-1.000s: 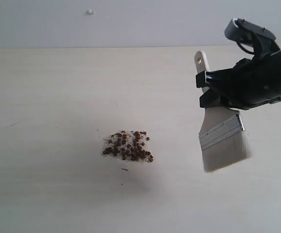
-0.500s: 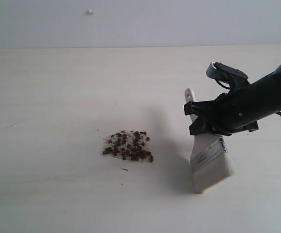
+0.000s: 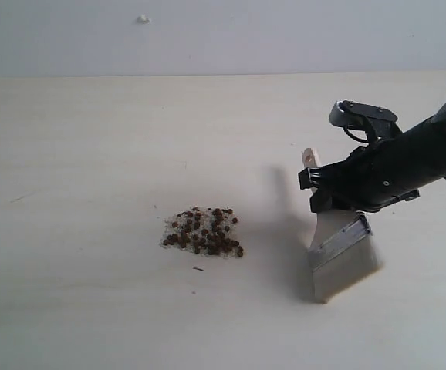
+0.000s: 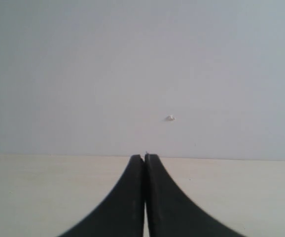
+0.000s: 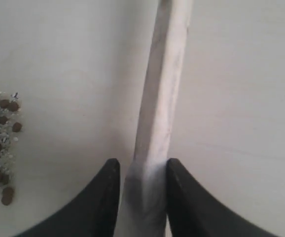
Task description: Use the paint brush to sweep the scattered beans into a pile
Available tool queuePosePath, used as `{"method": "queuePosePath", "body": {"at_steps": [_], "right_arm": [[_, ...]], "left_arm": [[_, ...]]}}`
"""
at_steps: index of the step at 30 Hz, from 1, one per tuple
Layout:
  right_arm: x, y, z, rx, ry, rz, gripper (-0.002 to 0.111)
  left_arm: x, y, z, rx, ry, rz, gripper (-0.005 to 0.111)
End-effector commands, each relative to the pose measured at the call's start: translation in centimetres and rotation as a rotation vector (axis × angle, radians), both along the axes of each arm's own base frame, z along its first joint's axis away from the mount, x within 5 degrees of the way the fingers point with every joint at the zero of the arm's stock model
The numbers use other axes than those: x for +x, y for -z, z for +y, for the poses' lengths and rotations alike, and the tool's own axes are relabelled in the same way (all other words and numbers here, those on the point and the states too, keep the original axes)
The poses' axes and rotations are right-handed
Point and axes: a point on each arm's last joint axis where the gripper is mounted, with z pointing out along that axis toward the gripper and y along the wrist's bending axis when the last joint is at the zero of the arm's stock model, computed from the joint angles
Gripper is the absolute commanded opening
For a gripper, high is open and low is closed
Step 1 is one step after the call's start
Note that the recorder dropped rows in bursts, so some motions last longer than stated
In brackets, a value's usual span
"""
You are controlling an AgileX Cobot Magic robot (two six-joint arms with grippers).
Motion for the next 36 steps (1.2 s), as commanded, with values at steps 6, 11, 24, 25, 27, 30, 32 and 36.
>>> {"method": "queuePosePath", "body": {"at_steps": [6, 11, 24, 25, 27, 30, 32, 36], "right_arm": [[0.5, -0.2, -0.8, -0.087, -0.037, -0.074, 0.057], [0.6, -3.1, -1.2, -0.117, -0.034, -0.208, 0.059], [-10.1, -8.0, -5.5, -0.160, 0.291, -0.578, 0.000], [-10.8, -8.2, -5.3, -0.144, 0.273, -0.590, 0.000], [-12.1, -8.5, -4.7, -0.100, 0.223, -0.604, 0.000], [-14.2, -8.4, -3.7, 0.021, 0.140, -0.532, 0.000], [-15.1, -8.5, -3.2, 0.076, 0.084, -0.499, 0.000], [-16.2, -9.0, -2.7, 0.134, 0.015, -0.482, 0.000]], "left_arm": [[-0.1, 0.0, 0.0, -0.009, 0.010, -0.001, 0.000], [-0.1, 0.0, 0.0, -0.009, 0.010, -0.001, 0.000], [-0.1, 0.0, 0.0, -0.009, 0.010, -0.001, 0.000], [-0.1, 0.0, 0.0, -0.009, 0.010, -0.001, 0.000], [-0.1, 0.0, 0.0, -0.009, 0.010, -0.001, 0.000], [-0.1, 0.0, 0.0, -0.009, 0.010, -0.001, 0.000], [-0.1, 0.0, 0.0, -0.009, 0.010, -0.001, 0.000], [-0.1, 0.0, 0.0, -0.009, 0.010, -0.001, 0.000]]}}
